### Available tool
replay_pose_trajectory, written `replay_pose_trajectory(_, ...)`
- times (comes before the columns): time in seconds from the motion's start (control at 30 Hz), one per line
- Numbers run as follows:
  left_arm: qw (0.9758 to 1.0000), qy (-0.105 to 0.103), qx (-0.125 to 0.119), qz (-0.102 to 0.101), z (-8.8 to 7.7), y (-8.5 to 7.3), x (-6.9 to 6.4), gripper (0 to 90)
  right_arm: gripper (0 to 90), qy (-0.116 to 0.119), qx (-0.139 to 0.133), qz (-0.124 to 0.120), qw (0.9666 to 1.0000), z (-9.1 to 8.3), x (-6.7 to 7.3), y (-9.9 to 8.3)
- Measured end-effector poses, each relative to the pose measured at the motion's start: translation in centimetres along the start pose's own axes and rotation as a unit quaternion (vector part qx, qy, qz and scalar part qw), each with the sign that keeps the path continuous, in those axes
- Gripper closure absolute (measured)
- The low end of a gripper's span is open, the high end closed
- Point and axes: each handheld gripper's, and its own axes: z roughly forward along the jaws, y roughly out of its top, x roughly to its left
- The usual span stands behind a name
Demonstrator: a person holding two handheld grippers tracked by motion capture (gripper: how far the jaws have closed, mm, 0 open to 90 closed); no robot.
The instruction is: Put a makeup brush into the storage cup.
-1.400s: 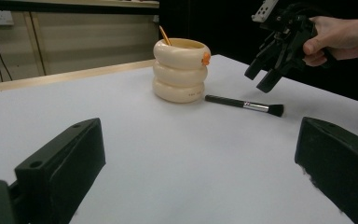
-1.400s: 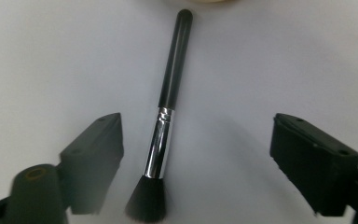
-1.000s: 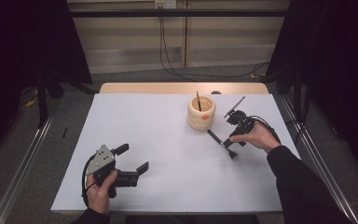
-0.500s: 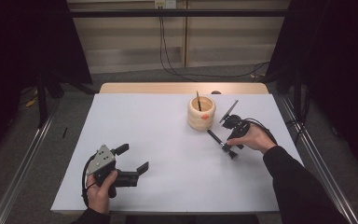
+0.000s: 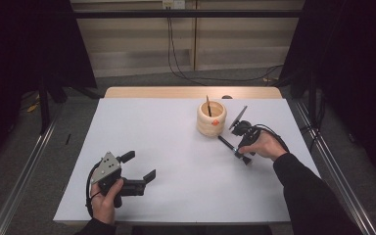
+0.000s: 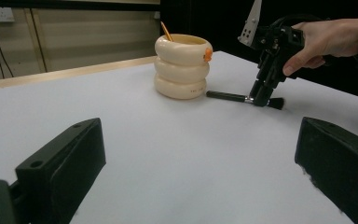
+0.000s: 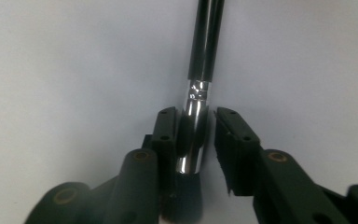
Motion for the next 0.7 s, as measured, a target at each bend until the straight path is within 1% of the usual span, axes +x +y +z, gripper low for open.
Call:
replay_pose_trajectory(0.1, 1.0000, -0.001, 0.000, 0.001, 0.01, 0.00, 0.01, 1.7, 73.5, -0.001, -0.004, -0.006, 1.0000, 0.03, -0.07, -0.09)
replay_pose_trajectory(0.13, 1.0000, 0.000, 0.000, 0.000, 0.02, 0.00, 0.00, 1.7, 74.0, -0.005, -0.001, -0.006, 1.0000, 0.01, -0.04, -0.06)
replay_pose_trajectory(0.17, 1.0000, -0.001, 0.001, 0.001, 0.02, 0.00, 0.00, 1.7, 74.8, -0.006, 0.001, -0.002, 1.0000, -0.01, 0.04, -0.02)
replay_pose_trajectory(0.27, 1.0000, 0.003, 0.001, 0.002, -0.09, 0.02, -0.09, 1.7, 77.6, -0.006, -0.001, -0.002, 1.0000, -0.02, -0.13, -0.05)
replay_pose_trajectory(0.3, 1.0000, 0.006, 0.001, 0.001, -0.07, 0.01, -0.11, 1.7, 77.8, -0.002, 0.001, -0.003, 1.0000, -0.07, -0.28, -0.07)
replay_pose_trajectory(0.4, 1.0000, 0.001, 0.000, 0.001, -0.04, -0.01, 0.00, 1.7, 78.1, 0.001, -0.001, 0.002, 1.0000, -0.04, -0.20, -0.03)
replay_pose_trajectory(0.43, 1.0000, 0.003, 0.004, 0.005, -0.10, 0.01, 0.05, 1.7, 78.1, 0.000, 0.000, 0.001, 1.0000, -0.05, -0.17, 0.00)
replay_pose_trajectory(0.47, 1.0000, 0.003, 0.003, 0.005, -0.11, 0.01, 0.06, 1.8, 78.1, 0.000, 0.000, 0.004, 1.0000, -0.05, -0.15, -0.01)
replay_pose_trajectory(0.53, 1.0000, 0.003, 0.000, 0.003, -0.09, 0.00, 0.00, 1.8, 78.2, -0.002, -0.002, 0.003, 1.0000, -0.04, -0.26, -0.05)
replay_pose_trajectory(0.6, 1.0000, 0.001, 0.000, 0.002, -0.07, -0.01, -0.01, 1.8, 78.3, 0.003, 0.001, 0.013, 0.9999, -0.13, -0.25, -0.04)
replay_pose_trajectory(0.67, 1.0000, 0.005, 0.000, 0.004, -0.08, 0.01, -0.10, 1.8, 78.3, 0.004, -0.004, 0.004, 1.0000, -0.10, -0.44, -0.11)
replay_pose_trajectory(0.7, 1.0000, 0.003, 0.001, 0.004, -0.09, 0.00, -0.07, 1.8, 78.3, 0.005, -0.005, 0.007, 0.9999, -0.11, -0.43, -0.14)
